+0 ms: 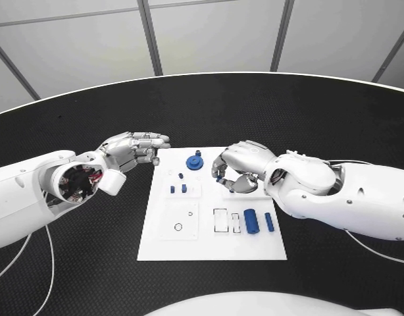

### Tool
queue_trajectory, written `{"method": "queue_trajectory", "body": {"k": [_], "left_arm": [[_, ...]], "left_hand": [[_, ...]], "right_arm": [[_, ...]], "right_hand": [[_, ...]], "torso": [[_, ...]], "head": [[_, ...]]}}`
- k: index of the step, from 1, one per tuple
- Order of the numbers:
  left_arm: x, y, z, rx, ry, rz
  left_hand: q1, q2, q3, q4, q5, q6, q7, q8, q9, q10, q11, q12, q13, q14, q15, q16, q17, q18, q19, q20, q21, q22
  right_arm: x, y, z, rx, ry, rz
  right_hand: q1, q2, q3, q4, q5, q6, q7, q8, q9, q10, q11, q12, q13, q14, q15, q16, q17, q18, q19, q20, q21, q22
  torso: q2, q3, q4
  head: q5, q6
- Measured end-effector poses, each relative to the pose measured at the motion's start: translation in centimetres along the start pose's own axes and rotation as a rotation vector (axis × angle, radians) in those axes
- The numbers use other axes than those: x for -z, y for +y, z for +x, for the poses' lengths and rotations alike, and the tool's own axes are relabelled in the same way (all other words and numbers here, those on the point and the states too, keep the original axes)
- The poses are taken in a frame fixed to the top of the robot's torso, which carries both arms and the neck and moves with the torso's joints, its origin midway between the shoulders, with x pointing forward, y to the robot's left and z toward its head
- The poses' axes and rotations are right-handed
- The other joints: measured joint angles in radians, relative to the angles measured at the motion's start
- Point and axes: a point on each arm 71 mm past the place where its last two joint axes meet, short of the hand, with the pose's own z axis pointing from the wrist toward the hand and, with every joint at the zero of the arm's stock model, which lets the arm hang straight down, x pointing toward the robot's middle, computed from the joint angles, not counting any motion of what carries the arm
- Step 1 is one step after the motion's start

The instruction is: Assemble the parts on the task board

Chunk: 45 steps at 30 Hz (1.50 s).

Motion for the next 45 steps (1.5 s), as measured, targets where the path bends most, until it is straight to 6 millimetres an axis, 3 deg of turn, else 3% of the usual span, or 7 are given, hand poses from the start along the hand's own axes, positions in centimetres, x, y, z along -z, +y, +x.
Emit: {"method": "queue_trajectory", "body": {"k": [6,9,13,19,34,45], "left_arm": [[-0.4,0.0,0.2,0.0,0.015,-0.002],[-0.6,0.0,0.4,0.0,0.024,-0.003],[-0.9,0.0,0.6,0.0,0.034,-0.003],[-1.3,0.0,0.9,-0.001,0.042,-0.004],[-1.7,0.0,1.1,-0.001,0.051,-0.004],[-1.8,0.0,1.2,-0.001,0.054,-0.005]], "left_hand": [[0.0,0.0,0.0,0.0,0.0,0.0,0.0,0.0,0.0,0.0,0.0,0.0,0.0,0.0,0.0,0.0,0.0,0.0,0.0,0.0,0.0,-0.001],[0.0,0.0,-0.003,0.003,0.0,0.0,0.0,0.0,0.001,0.0,0.0,0.0,0.0,0.0,0.0,0.0,-0.001,0.0,0.0,0.0,0.0,-0.001],[0.0,0.0,-0.003,0.003,0.0,0.0,0.0,0.0,0.001,0.0,0.0,0.0,0.0,0.0,0.0,0.0,-0.001,0.0,0.0,0.0,0.0,-0.001],[0.0,0.0,-0.003,0.003,0.0,0.0,0.0,0.0,0.001,0.0,0.0,0.0,0.0,0.0,0.0,0.0,-0.001,0.0,0.0,0.0,-0.005,-0.003],[0.0,0.0,-0.003,0.003,0.0,0.0,0.0,0.0,0.002,0.0,0.0,0.0,0.001,0.0,0.0,0.0,-0.002,0.0,0.0,0.0,-0.005,-0.003],[0.0,0.0,-0.006,0.006,0.0,0.0,0.0,0.0,0.002,-0.004,-0.004,0.004,0.001,-0.004,0.004,-0.004,-0.002,0.0,0.0,0.0,-0.005,-0.004]], "right_arm": [[-1.5,1.4,0.6,-0.022,0.004,-0.047],[-2.3,2.2,1.3,-0.032,0.014,-0.07],[-2.9,3.0,2.3,-0.048,0.031,-0.091],[-3.6,3.8,4.0,-0.077,0.064,-0.11],[-4.0,4.0,5.8,-0.086,0.113,-0.122],[-4.0,4.0,6.2,-0.083,0.136,-0.12]], "right_hand": [[0.0,0.0,0.0,0.0,0.001,0.0,0.0,0.0,0.001,0.0,0.0,-0.007,0.0,0.0,0.0,0.0,0.0,0.0,0.0,0.0,0.0,0.0],[0.0,0.0,0.0,0.0,0.004,0.0,0.0,0.0,0.001,0.0,0.0,-0.007,0.0,0.0,0.0,0.0,0.0,0.0,0.0,0.0,-0.004,0.0],[0.0,0.0,0.0,0.0,0.004,0.0,0.0,-0.001,0.002,0.0,0.0,-0.007,0.0,0.0,0.0,0.0,0.0,0.0,0.0,0.0,-0.004,0.0],[-0.003,0.003,0.0,0.0,0.008,0.0,0.0,-0.001,0.002,0.0,0.0,-0.011,0.0,0.0,0.0,0.0,0.0,0.0,0.0,0.0,-0.01,0.0],[-0.004,0.004,0.0,0.0,0.012,-0.001,0.0,-0.005,0.003,-0.001,0.001,-0.012,0.0,0.0,0.0,0.0,0.0,0.0,0.0,0.0,-0.01,0.0],[-0.004,0.004,0.0,0.0,0.012,-0.002,0.002,-0.006,0.004,-0.001,0.001,-0.012,0.0,0.0,0.0,0.0,0.0,0.0,0.0,0.0,-0.01,0.0]], "torso": [[0.002,0.0015,0.002],[0.004,0.0016,0.0033],[0.005,0.0015,0.0057],[0.007,0.002,0.0083],[0.008,0.0015,0.0098],[0.008,0.0003,0.0101]], "head": [[0.041,-0.002],[0.074,-0.009],[0.106,-0.017],[0.142,-0.03],[0.181,-0.056],[0.198,-0.07]]}}
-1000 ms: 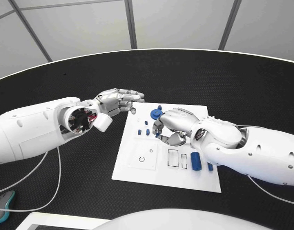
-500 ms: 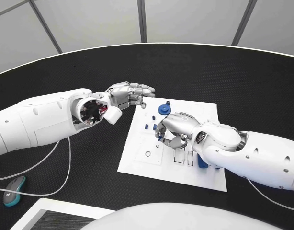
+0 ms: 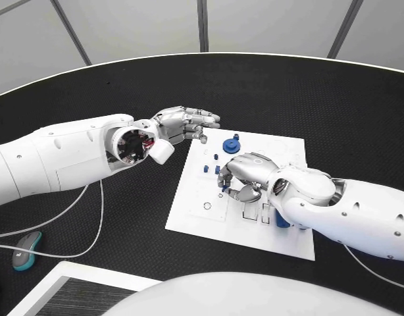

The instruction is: Assemble the parts on the task board

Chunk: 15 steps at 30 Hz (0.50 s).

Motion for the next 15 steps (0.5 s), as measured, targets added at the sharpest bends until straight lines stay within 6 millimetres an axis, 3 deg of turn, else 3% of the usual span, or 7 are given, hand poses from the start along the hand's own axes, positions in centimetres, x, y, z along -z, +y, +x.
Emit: {"method": "queue_trajectory", "body": {"k": [15], "left_arm": [[-0.08,0.0,0.07,0.0,0.002,-0.001]], "left_hand": [[0.0,0.0,0.0,0.0,0.0,0.0,0.0,0.0,0.001,0.0,0.0,0.0,0.0,0.0,0.0,0.0,-0.001,0.0,0.0,0.0,0.0,0.0]], "right_arm": [[-0.11,0.23,0.63,-0.006,0.015,-0.006]], "right_hand": [[0.0,0.0,0.0,0.0,0.0,0.0,0.0,0.003,0.0,-0.002,0.002,0.0,0.0,0.0,0.0,0.0,0.0,0.0,0.0,0.0,-0.006,0.0]], "torso": [[-0.001,0.0006,-0.0009]], "head": [[0.009,-0.009]]}}
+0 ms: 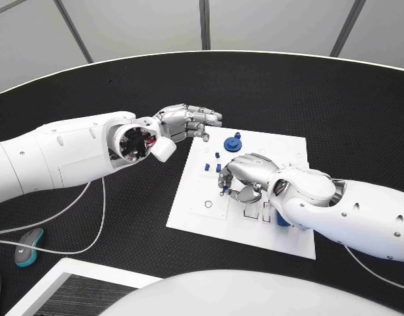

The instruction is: Assemble the parts on the task board

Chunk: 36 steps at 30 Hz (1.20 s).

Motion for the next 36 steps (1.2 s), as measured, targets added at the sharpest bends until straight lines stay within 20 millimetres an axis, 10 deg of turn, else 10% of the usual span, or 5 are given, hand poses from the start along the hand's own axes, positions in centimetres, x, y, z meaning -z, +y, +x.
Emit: {"method": "queue_trajectory", "body": {"k": [36], "left_arm": [[-0.1,0.0,-0.2,-0.001,-0.001,-0.004]], "left_hand": [[0.0,0.0,-0.003,0.003,0.0,0.0,0.0,0.0,0.001,-0.004,0.004,0.0,0.001,0.0,0.0,0.0,-0.002,0.0,0.0,0.0,-0.005,-0.003]], "right_arm": [[0.0,0.3,0.9,-0.021,-0.025,0.0]], "right_hand": [[0.0,0.0,0.0,0.0,0.008,-0.004,-0.003,-0.003,0.002,-0.002,0.002,-0.004,0.0,0.0,0.0,0.0,0.0,0.0,0.0,0.0,0.0,0.0]], "torso": [[-0.001,0.0002,-0.0005]], "head": [[0.003,-0.001]]}}
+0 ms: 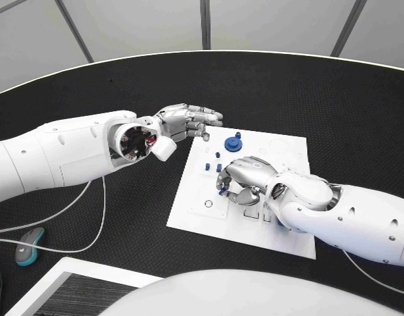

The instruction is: Assemble the parts on the task board

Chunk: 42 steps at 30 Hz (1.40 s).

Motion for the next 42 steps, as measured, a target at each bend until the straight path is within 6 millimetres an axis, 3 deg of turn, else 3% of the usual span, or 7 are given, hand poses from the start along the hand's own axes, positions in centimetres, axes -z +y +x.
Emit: {"method": "queue_trajectory", "body": {"k": [42], "left_arm": [[0.03,0.02,-0.05,0.0,0.003,-0.004]], "left_hand": [[0.0,0.0,0.0,0.0,0.0,-0.004,0.004,0.0,0.001,0.0,0.0,0.0,0.0,0.0,0.0,0.0,0.0,0.0,-0.003,0.003,-0.002,-0.001]], "right_arm": [[0.19,-0.33,0.17,0.002,0.029,0.039]], "right_hand": [[0.0,0.0,0.0,0.0,0.004,-0.003,0.0,0.001,0.003,0.003,-0.003,-0.002,0.0,0.0,0.0,0.0,0.0,0.0,0.0,0.0,-0.004,0.0]], "torso": [[0.001,-0.0007,0.0002]], "head": [[-0.001,0.0]]}}
